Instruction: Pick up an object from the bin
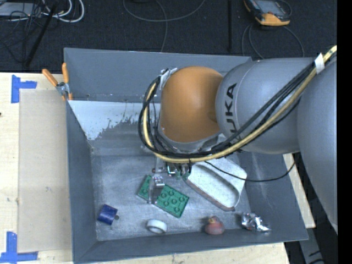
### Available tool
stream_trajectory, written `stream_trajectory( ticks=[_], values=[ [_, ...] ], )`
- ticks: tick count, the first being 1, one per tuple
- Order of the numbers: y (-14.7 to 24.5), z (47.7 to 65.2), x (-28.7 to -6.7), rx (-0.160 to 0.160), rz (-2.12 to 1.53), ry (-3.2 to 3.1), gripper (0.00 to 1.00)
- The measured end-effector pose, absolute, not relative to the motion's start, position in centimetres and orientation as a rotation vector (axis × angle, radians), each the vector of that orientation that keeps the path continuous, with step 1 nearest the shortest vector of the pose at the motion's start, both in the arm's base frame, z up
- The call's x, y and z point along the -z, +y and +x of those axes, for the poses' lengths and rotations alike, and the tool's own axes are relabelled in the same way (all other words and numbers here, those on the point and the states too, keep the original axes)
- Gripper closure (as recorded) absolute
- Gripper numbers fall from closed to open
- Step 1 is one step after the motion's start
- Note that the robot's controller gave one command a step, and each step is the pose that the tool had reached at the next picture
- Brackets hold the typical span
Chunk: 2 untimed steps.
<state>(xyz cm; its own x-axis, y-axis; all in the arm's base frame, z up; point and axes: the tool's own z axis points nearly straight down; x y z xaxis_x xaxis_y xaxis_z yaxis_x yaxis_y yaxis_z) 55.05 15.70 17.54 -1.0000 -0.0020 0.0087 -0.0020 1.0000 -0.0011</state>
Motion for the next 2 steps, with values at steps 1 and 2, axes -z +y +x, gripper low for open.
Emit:
stream_trajectory(
  ticks=[1,2],
  values=[
    [7.28,54.89,-7.4,-0.003,-0.194,-3.132,0.0],
    [7.58,55.21,-7.97,0.003,-0.193,-3.142,1.0]
  ],
)
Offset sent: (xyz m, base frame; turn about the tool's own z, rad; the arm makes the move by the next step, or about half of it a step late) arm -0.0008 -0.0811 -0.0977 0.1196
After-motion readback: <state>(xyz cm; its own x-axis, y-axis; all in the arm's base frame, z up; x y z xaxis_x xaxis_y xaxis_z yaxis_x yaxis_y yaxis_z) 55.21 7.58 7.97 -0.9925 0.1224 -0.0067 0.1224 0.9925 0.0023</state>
